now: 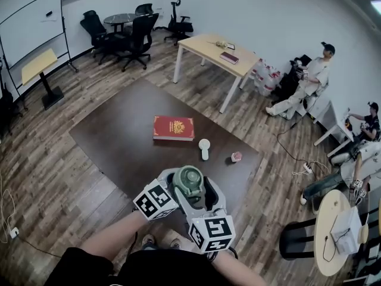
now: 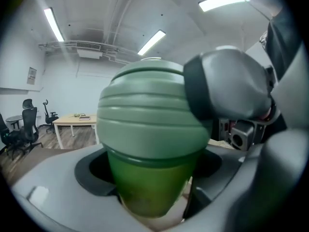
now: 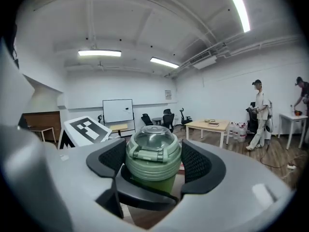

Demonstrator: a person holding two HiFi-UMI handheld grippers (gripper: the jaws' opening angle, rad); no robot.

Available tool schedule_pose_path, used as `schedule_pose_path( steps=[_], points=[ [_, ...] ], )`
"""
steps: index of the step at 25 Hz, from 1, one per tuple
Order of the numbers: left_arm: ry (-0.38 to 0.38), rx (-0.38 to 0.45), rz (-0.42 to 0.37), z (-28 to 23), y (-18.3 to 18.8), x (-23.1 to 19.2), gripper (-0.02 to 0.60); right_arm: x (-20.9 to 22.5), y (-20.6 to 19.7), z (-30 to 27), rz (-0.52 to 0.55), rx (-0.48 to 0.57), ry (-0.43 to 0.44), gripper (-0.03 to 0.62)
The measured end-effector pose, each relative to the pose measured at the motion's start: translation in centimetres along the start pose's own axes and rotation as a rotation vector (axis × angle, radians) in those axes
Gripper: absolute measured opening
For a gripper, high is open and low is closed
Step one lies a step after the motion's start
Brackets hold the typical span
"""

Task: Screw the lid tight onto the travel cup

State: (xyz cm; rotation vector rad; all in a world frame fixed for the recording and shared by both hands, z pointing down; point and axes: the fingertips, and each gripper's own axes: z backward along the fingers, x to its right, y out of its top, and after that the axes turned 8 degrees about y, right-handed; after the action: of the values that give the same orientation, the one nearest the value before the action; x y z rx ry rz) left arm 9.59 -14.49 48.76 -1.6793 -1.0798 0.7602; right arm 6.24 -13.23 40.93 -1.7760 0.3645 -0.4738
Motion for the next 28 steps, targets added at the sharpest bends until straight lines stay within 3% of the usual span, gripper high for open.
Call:
schedule_pose_path(
  steps=[3, 5, 8, 12, 14, 16, 19, 23, 25, 28],
  points=[
    [-0.013, -0.006, 0.006, -0.2, -0.1, 0.2, 0.411, 0.1, 0.1, 0.2, -0.001, 0.005, 0.039, 0.374],
    [-0.048, 0.016, 0.055, 0.1, 0.1, 0.3, 0.412, -0.7, 0.6, 0.6, 0.04, 0.04, 0.137, 0.374],
    [-0.167, 0.063, 0.097, 1.1, 0.8, 1.2, 0.412, -1.9, 1.3, 1.5, 0.159, 0.073, 0.391, 0.383],
    [-0.35, 0.042, 0.023, 3.0, 1.0, 3.9, 0.411, -1.7, 0.9, 3.6, 0.23, 0.007, 0.777, 0.388],
    [-0.396, 0.01, -0.028, 3.4, 0.7, 5.0, 0.411, -1.9, 0.2, 3.9, 0.248, -0.058, 0.904, 0.388],
    [-0.406, -0.001, -0.041, 3.5, 0.7, 5.4, 0.411, -2.4, 0.2, 3.8, 0.248, -0.084, 0.974, 0.397],
    [-0.35, 0.024, 0.002, 3.4, 1.3, 4.1, 0.408, -2.6, 1.1, 2.7, 0.215, -0.044, 0.943, 0.383],
    [-0.226, 0.064, 0.076, 2.8, 1.9, 1.8, 0.407, -2.3, 2.1, 1.1, 0.144, 0.073, 0.684, 0.374],
    [-0.18, 0.053, 0.095, 2.4, 1.4, 1.0, 0.408, -2.1, 1.6, 0.4, 0.125, 0.077, 0.538, 0.373],
    [-0.16, 0.037, 0.118, 2.1, 0.5, 0.6, 0.411, -2.0, 0.7, -0.2, 0.104, 0.058, 0.448, 0.374]
  ],
)
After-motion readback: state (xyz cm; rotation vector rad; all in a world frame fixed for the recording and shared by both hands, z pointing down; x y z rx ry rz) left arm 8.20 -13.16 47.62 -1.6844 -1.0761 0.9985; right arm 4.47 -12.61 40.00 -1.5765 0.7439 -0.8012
